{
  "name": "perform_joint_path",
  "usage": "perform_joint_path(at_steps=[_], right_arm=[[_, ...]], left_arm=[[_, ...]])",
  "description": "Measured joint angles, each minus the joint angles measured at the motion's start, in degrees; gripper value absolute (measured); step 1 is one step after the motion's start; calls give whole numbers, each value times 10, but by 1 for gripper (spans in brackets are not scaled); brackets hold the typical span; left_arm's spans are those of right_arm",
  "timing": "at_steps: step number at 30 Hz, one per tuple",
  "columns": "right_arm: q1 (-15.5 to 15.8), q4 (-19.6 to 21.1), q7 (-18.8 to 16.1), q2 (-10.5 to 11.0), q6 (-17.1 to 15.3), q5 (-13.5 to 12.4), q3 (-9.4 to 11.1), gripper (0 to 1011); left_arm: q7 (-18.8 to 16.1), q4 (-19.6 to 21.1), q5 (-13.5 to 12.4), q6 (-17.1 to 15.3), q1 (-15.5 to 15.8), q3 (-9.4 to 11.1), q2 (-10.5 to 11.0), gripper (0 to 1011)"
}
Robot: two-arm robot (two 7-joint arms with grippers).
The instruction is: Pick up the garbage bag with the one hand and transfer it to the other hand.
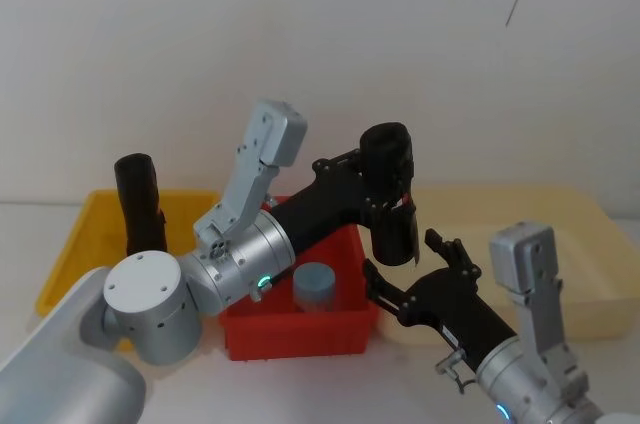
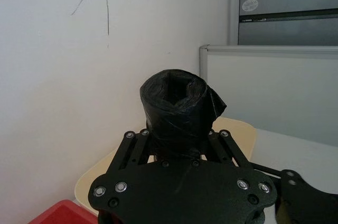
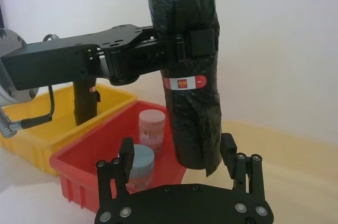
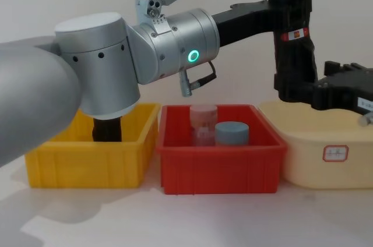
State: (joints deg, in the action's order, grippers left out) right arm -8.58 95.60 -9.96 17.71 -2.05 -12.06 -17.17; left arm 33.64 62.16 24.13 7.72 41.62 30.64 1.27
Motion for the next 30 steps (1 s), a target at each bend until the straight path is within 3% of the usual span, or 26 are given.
perform_joint_path(at_steps=[20,27,30], right_arm=[[-72,-79,-28,-29,10,11,-9,1001],[-96,-103,-26,-43,-2,20,-12,997],[-105,-112,-23,-49,-8,22,-12,945]], left_arm=[[0,-1,0,0,0,0,0,367],[0,-1,0,0,0,0,0,367],[0,-1,0,0,0,0,0,367]])
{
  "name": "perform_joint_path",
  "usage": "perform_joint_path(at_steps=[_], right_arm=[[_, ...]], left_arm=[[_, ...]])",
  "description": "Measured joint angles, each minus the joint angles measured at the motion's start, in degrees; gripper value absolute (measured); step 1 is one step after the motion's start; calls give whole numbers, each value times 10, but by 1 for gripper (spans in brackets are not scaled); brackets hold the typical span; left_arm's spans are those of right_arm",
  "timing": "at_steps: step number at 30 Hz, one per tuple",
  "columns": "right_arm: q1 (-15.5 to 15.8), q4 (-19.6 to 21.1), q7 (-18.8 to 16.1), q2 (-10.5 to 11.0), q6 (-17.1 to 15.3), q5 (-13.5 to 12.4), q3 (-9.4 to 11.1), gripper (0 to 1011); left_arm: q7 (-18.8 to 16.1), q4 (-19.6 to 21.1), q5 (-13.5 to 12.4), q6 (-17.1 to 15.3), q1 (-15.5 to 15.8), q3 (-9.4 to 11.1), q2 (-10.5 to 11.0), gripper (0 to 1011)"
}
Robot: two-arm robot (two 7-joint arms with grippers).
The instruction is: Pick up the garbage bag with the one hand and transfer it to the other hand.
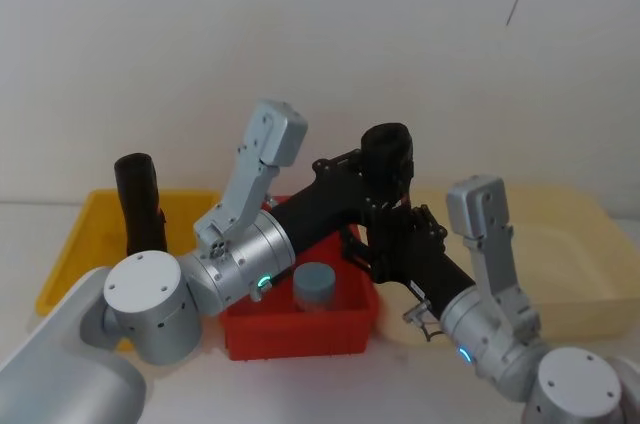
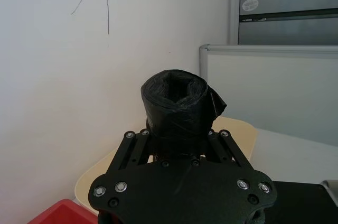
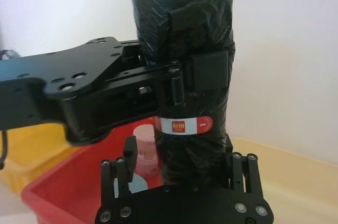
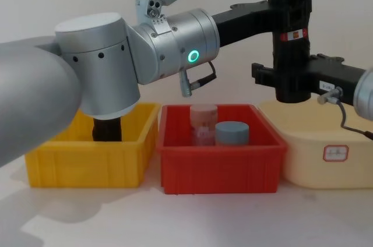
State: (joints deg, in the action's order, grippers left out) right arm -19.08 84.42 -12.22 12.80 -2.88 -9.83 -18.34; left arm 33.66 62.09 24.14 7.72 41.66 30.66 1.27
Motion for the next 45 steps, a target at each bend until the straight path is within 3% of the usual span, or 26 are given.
perform_joint_path(at_steps=[5,13,21,29,31,33,35,38,41,45], right_arm=[[-11,-11,5,-8,-12,4,1,841],[-19,-16,9,-17,-25,6,6,577],[-20,-12,12,-22,-35,8,12,557],[-17,-1,13,-24,-40,9,21,556],[-16,1,14,-25,-42,8,24,556],[-15,3,14,-27,-44,6,28,557],[-15,4,14,-28,-45,4,32,557],[-14,4,16,-30,-49,-3,41,556],[-14,4,19,-32,-55,-10,53,556],[-16,-1,26,-33,-64,-19,69,556]], left_arm=[[0,0,0,0,0,0,0,367],[0,0,0,0,0,0,0,367],[0,0,0,0,0,0,0,369],[0,0,0,0,0,0,0,579],[0,0,0,0,0,0,0,674],[0,0,0,0,0,0,0,695],[0,0,0,0,0,0,0,785],[0,0,0,0,0,0,0,838],[0,0,0,0,0,0,0,957],[0,0,0,0,0,0,0,1001]])
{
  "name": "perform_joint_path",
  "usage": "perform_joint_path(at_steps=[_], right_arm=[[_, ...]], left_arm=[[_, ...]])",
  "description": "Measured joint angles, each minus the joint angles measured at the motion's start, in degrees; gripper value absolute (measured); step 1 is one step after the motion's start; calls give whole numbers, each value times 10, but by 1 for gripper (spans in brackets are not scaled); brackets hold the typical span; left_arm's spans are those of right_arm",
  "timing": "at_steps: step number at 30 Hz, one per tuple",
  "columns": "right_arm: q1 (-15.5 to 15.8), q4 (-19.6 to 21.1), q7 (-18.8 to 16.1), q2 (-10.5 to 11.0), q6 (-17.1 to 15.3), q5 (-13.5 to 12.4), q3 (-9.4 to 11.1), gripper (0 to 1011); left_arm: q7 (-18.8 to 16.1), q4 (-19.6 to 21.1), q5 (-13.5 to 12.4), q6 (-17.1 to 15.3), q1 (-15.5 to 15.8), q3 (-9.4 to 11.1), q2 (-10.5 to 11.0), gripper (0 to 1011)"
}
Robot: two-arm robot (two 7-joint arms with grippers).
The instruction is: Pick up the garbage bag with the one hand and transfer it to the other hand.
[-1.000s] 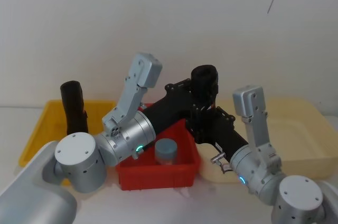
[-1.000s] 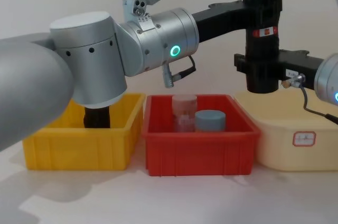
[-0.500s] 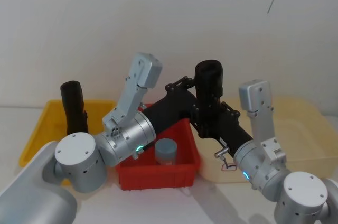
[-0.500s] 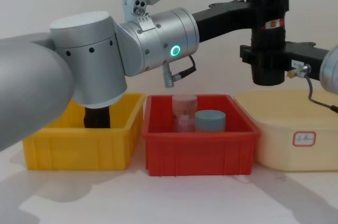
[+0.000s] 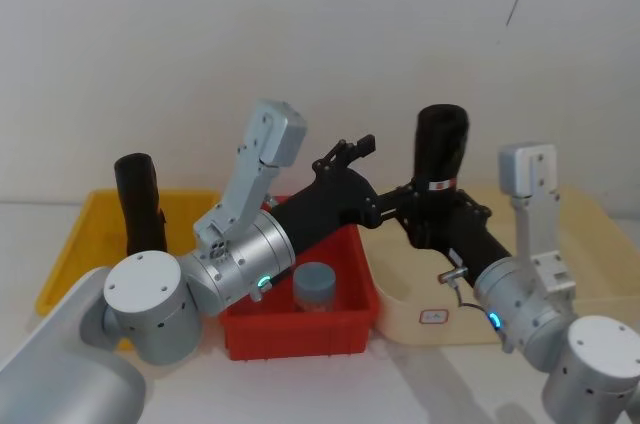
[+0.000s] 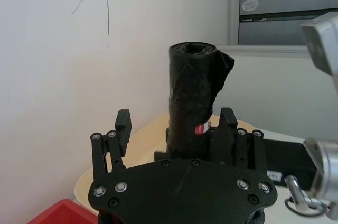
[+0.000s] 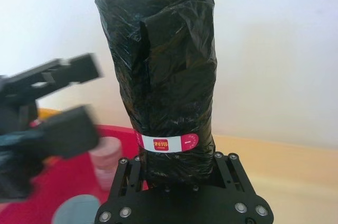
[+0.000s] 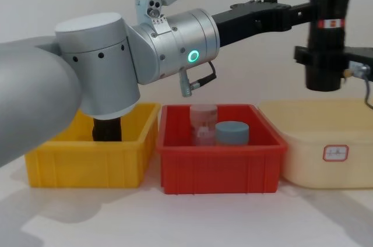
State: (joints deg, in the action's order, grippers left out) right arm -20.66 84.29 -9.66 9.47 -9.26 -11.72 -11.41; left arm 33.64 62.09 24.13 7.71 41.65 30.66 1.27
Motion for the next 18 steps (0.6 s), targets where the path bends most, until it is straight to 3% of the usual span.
perform_joint_path(at_steps=[13,18], right_arm=[[-14,-32,37,2,-36,-15,60,556],[-22,-48,56,6,-51,-14,79,663]], left_arm=[[0,0,0,0,0,0,0,1001],[0,0,0,0,0,0,0,1001]])
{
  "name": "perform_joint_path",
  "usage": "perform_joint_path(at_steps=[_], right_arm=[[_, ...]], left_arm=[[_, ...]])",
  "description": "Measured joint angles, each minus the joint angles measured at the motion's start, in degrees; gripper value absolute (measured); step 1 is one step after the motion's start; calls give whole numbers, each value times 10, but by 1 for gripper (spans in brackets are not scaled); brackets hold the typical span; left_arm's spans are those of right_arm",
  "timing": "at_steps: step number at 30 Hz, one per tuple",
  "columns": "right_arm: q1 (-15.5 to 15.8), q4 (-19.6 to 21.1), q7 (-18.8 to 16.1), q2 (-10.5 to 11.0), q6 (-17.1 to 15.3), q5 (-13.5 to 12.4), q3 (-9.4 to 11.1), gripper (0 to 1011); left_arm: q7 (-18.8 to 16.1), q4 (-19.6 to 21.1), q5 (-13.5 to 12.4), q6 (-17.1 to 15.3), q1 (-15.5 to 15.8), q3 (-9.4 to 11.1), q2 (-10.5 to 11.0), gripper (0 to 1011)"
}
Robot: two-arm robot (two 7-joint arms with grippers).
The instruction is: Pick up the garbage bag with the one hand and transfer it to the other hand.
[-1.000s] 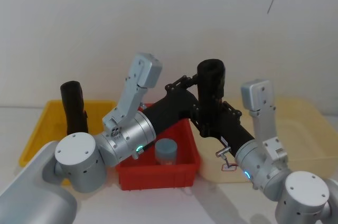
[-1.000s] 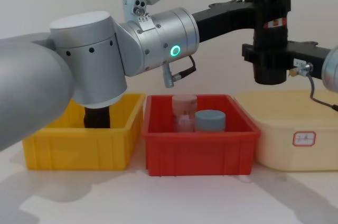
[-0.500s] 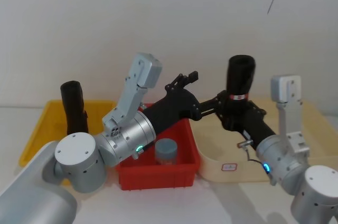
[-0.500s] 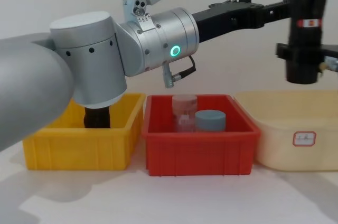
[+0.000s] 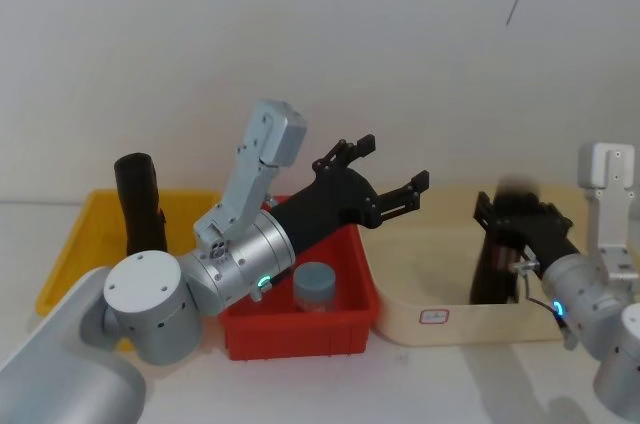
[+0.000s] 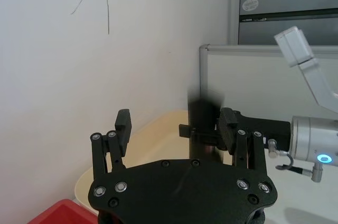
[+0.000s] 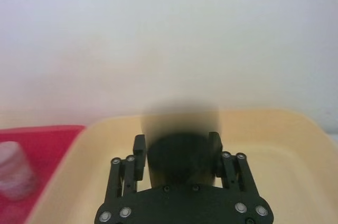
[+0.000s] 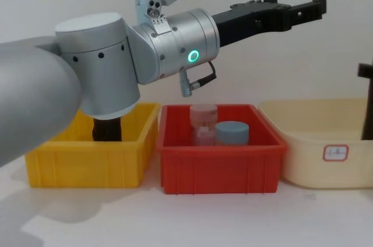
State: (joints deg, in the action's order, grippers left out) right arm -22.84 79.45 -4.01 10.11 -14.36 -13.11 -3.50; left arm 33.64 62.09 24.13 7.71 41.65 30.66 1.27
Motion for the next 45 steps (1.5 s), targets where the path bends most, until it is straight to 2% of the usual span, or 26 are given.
perform_joint_path(at_steps=[1,2,7,8,12,20,28,34,45], right_arm=[[-1,-2,2,1,-2,1,2,718],[-2,-4,5,2,-4,3,3,718],[-8,-14,21,10,-12,17,10,899],[-9,-14,22,11,-12,19,10,899],[-12,-15,32,18,-13,34,10,1001],[-17,0,47,30,3,67,1,1000],[-22,27,48,38,27,96,-18,1000],[-26,51,31,42,40,112,-40,1000],[-23,82,-16,39,36,112,-72,1000]], left_arm=[[0,0,0,0,0,0,0,1001],[0,0,0,0,0,0,0,1001],[-1,1,0,0,-1,0,1,1001],[-3,3,0,1,-2,0,2,1001],[-14,13,-3,3,-8,-2,6,1001],[-48,48,-14,9,-32,-13,18,1001],[-99,104,-32,13,-73,-34,38,1001],[-136,152,-46,10,-108,-53,56,1001],[-182,216,-66,-12,-156,-78,82,1001]])
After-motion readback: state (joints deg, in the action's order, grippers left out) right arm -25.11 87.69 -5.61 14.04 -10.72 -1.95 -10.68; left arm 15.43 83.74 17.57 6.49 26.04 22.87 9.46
